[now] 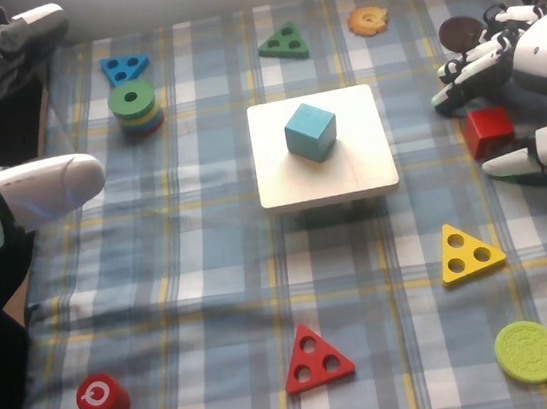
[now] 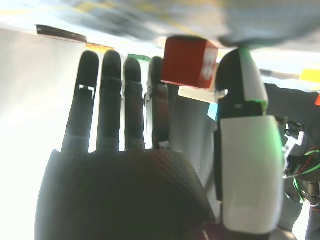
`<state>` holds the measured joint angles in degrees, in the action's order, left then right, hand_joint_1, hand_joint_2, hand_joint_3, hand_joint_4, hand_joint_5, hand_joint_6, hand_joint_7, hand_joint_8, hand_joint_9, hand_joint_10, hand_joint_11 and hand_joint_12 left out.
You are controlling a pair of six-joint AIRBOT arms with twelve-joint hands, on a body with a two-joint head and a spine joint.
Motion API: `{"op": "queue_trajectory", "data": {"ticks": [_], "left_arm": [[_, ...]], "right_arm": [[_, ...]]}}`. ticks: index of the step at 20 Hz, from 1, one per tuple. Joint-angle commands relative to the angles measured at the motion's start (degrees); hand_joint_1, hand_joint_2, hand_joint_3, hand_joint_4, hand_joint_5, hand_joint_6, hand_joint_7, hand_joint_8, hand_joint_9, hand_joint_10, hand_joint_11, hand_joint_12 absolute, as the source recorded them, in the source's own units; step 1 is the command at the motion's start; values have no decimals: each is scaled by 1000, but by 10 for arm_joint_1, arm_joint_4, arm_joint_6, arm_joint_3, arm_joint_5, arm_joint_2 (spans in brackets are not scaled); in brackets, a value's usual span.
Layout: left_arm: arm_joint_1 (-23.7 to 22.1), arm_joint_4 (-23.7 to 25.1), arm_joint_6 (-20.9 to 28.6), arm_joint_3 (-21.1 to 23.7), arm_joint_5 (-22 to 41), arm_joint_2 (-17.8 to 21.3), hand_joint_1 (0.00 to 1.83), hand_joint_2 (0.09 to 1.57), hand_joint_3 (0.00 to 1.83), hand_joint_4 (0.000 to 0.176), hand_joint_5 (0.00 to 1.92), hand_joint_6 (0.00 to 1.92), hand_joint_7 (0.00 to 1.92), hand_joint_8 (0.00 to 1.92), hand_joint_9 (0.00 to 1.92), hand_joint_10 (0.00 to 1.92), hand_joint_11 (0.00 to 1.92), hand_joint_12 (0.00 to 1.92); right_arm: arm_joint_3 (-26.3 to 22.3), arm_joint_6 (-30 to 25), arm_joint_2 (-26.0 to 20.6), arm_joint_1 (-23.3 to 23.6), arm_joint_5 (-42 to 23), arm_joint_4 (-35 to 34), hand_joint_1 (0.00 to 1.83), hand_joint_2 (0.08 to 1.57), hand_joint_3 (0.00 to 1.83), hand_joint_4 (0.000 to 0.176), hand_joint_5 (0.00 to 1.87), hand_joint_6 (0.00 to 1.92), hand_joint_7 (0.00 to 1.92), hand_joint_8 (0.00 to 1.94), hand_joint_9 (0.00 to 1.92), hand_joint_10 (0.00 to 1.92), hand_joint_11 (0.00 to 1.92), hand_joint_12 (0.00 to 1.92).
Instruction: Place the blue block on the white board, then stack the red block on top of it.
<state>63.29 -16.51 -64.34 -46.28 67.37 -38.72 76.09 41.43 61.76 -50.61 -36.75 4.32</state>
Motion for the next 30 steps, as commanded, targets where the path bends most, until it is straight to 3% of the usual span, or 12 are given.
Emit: {"op": "queue_trajectory", "data": {"ticks": [1, 4, 6, 8, 13, 16, 19, 21, 23, 24, 30], "left_arm": [[-1, -2, 8, 1, 78, 3, 840, 895, 0, 46, 365, 2, 288, 2, 179, 1, 0, 438], [3, -5, 8, 2, 80, 3, 852, 900, 1, 34, 376, 2, 295, 1, 179, 5, 0, 422], [5, -6, 8, 2, 80, 2, 863, 901, 1, 38, 376, 1, 298, 2, 177, 5, 0, 407], [7, -7, 8, 3, 81, 2, 834, 901, 1, 46, 379, 1, 310, 2, 205, 6, 0, 517], [12, -11, 8, 4, 83, 1, 841, 905, 1, 48, 373, 0, 310, 0, 206, 1, 0, 527], [12, -12, 8, 4, 83, 0, 826, 908, 2, 44, 372, 0, 313, 1, 206, 1, 0, 523], [12, -13, 8, 4, 84, 0, 817, 905, 0, 58, 370, 0, 328, 3, 220, 4, 0, 556], [13, -14, 8, 4, 84, -1, 812, 901, 0, 58, 375, 2, 331, 3, 225, 5, 0, 562], [14, -15, 8, 4, 84, -2, 813, 898, 0, 56, 377, 2, 333, 2, 229, 4, 0, 579], [14, -15, 8, 4, 84, -2, 822, 895, 0, 59, 375, 0, 326, 0, 226, 2, 0, 579], [14, -15, 9, 4, 84, -3, 811, 900, 0, 48, 383, 2, 335, 3, 231, 3, 0, 581]], "right_arm": [[4, 2, -2, 8, -55, -8, 908, 1023, 2, 0, 718, 17, 523, 8, 516, 9, 158, 874], [2, 2, -10, 8, -55, -8, 905, 1034, 4, 0, 745, 19, 531, 8, 520, 8, 146, 867], [-2, 2, -17, 8, -55, -8, 922, 1034, 3, 0, 751, 16, 528, 4, 509, 2, 139, 858], [-6, 3, -26, 8, -56, -8, 930, 1030, 0, 5, 751, 11, 526, 2, 502, 0, 140, 864], [-13, 3, -40, 8, -61, -9, 924, 1014, 0, 0, 738, 1, 531, 2, 510, 2, 148, 868], [-16, 3, -40, 8, -69, -9, 900, 1002, 0, 8, 701, 0, 505, 0, 482, 0, 135, 859], [-24, 3, -41, 8, -80, -8, 875, 981, 0, 16, 685, 0, 496, 0, 475, 2, 137, 852], [-28, 3, -42, 8, -88, -8, 865, 980, 0, 5, 671, 0, 495, 0, 481, 4, 143, 853], [-29, 3, -41, 8, -91, -6, 856, 979, 0, 9, 668, 0, 495, 0, 483, 5, 144, 853], [-29, 3, -40, 8, -91, -5, 854, 980, 0, 0, 691, 8, 506, 4, 493, 8, 151, 858], [-25, 3, -33, 8, -88, -5, 908, 1021, 4, 0, 888, 35, 566, 9, 544, 13, 173, 865]]}}
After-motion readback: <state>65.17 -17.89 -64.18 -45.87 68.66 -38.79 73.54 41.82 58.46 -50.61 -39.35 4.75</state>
